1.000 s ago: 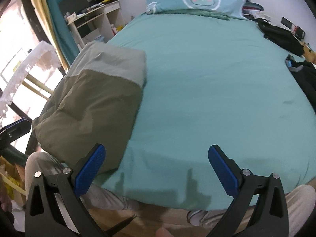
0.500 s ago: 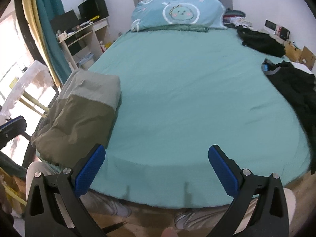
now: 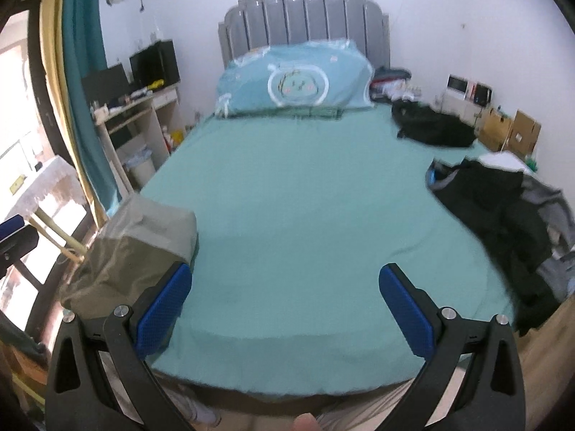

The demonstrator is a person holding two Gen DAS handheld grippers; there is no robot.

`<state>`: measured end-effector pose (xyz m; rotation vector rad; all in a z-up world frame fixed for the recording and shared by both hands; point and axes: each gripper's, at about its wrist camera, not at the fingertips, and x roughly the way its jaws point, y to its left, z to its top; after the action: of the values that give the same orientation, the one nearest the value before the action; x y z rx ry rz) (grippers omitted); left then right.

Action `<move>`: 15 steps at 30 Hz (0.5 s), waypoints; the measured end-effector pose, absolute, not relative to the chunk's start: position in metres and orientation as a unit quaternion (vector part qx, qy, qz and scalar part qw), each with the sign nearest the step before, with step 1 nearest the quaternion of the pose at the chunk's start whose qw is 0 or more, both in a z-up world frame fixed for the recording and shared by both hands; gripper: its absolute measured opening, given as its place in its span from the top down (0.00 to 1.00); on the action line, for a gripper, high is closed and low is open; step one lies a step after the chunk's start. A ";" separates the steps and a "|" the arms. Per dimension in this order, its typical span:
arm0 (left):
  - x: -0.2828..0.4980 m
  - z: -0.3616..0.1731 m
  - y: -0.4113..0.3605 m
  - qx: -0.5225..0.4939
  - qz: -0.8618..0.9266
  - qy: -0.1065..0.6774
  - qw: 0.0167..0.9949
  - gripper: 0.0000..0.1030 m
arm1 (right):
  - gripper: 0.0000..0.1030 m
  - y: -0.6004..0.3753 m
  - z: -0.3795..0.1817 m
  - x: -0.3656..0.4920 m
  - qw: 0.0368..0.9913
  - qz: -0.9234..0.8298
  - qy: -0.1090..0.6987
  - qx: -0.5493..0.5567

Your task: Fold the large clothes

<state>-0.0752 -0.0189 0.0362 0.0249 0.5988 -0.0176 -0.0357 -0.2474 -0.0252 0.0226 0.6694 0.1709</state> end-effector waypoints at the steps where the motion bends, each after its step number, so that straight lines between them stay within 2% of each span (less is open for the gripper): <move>1: -0.079 0.042 -0.020 0.012 -0.015 0.286 0.958 0.24 | 0.01 -0.249 -0.018 -0.039 0.944 0.085 0.318 0.011; 7: -0.107 0.079 -0.035 0.044 0.006 0.215 0.976 0.24 | 0.01 -0.255 0.020 -0.057 0.960 0.082 0.268 0.017; 15: -0.137 0.124 -0.025 0.021 0.014 0.143 0.989 0.24 | 0.01 -0.254 0.062 -0.087 0.975 0.082 0.208 0.010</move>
<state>-0.1368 -0.0251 0.1240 0.0428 0.2870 0.0277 -0.0875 -0.2541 0.0621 0.0193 0.4198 0.1648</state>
